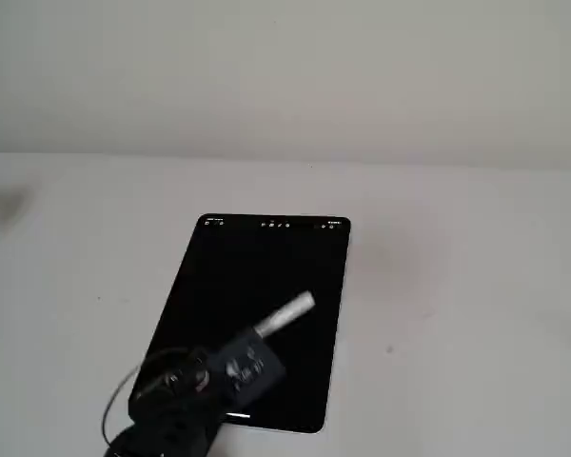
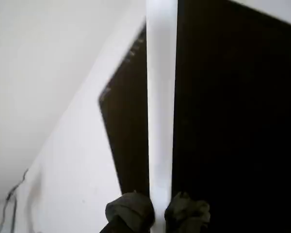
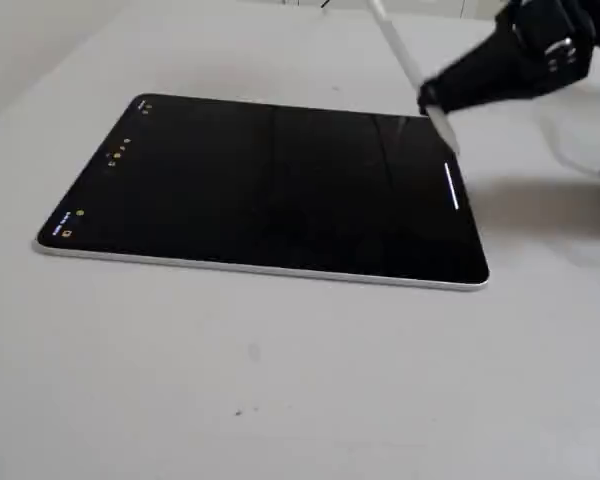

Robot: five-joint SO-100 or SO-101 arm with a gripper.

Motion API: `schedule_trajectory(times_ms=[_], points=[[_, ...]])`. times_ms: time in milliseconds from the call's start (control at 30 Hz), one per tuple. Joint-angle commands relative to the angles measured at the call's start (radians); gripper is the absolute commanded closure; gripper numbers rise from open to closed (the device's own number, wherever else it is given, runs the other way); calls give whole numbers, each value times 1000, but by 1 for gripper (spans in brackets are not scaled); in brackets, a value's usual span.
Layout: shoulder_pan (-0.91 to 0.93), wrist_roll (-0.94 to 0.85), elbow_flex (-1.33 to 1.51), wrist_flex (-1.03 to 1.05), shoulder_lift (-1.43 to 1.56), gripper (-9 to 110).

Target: Draw a line in the middle of the ipad using the apple pencil

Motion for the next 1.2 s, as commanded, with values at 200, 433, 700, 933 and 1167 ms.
schedule_trajectory(times_ms=[200, 433, 700, 933, 1167], points=[[-37, -434, -95, -851, -730, 101], [3, -502, -367, -920, -1172, 101], [31, -627, -558, -1201, -1578, 101], [61, -667, -749, -1344, -1819, 101], [67, -670, -876, -1439, -1954, 101]])
